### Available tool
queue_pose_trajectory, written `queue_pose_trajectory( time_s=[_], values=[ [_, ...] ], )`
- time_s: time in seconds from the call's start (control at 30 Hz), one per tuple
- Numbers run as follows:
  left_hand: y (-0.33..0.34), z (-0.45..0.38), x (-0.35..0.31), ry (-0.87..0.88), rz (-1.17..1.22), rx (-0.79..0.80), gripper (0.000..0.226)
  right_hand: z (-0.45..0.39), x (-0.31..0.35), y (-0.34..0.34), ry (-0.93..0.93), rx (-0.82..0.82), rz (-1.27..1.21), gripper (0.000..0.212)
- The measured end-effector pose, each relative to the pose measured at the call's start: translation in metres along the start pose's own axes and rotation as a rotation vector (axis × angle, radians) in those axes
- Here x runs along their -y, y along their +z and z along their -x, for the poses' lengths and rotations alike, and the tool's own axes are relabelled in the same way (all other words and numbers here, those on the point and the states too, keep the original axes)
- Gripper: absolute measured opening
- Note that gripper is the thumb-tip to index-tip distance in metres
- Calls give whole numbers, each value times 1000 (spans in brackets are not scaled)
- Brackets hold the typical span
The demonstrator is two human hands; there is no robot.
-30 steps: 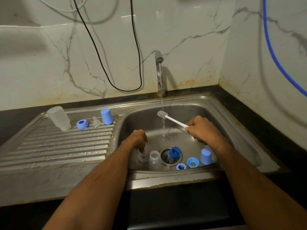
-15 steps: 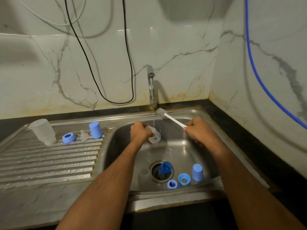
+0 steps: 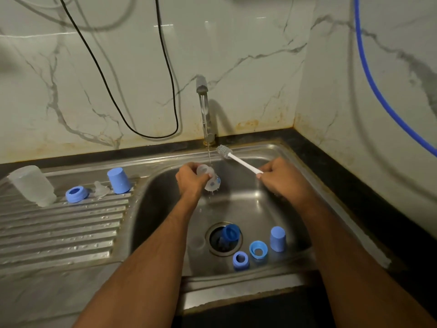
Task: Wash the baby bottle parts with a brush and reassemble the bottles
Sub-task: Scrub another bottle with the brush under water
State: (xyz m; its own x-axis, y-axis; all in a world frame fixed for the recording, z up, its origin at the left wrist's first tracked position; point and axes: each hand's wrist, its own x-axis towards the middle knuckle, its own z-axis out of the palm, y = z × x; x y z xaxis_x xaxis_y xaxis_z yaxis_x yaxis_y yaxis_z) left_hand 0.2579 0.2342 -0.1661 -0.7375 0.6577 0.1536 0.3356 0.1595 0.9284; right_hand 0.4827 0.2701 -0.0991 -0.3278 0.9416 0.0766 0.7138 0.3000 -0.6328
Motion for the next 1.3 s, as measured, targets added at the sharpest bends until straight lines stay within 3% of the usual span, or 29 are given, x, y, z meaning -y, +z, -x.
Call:
queue_pose_trajectory(
  time_s=[0.13,0.33,0.47,0.7,0.93,1.0,1.2,1.3],
  values=[
    [-7,4,-2,-139,198,36,26,7,1,-4,-28,44,-30,21],
    [-26,14,-16,-382,521,177,22,18,4,-2,-59,134,-48,8],
    [-33,18,-21,-549,672,239,12,14,0,5,-37,195,-110,15],
    [-41,6,-2,-795,834,290,59,10,-2,9,-34,190,-175,8],
    [-46,-6,0,-689,718,240,69,8,-3,4,20,253,-204,10],
    [-46,-9,1,-631,707,192,62,8,-3,2,49,275,-231,11],
    [-48,-11,4,-615,992,43,36,9,-3,0,90,325,-258,14],
    [-48,-13,3,-611,1135,51,40,7,-4,2,75,334,-225,16]
  ],
)
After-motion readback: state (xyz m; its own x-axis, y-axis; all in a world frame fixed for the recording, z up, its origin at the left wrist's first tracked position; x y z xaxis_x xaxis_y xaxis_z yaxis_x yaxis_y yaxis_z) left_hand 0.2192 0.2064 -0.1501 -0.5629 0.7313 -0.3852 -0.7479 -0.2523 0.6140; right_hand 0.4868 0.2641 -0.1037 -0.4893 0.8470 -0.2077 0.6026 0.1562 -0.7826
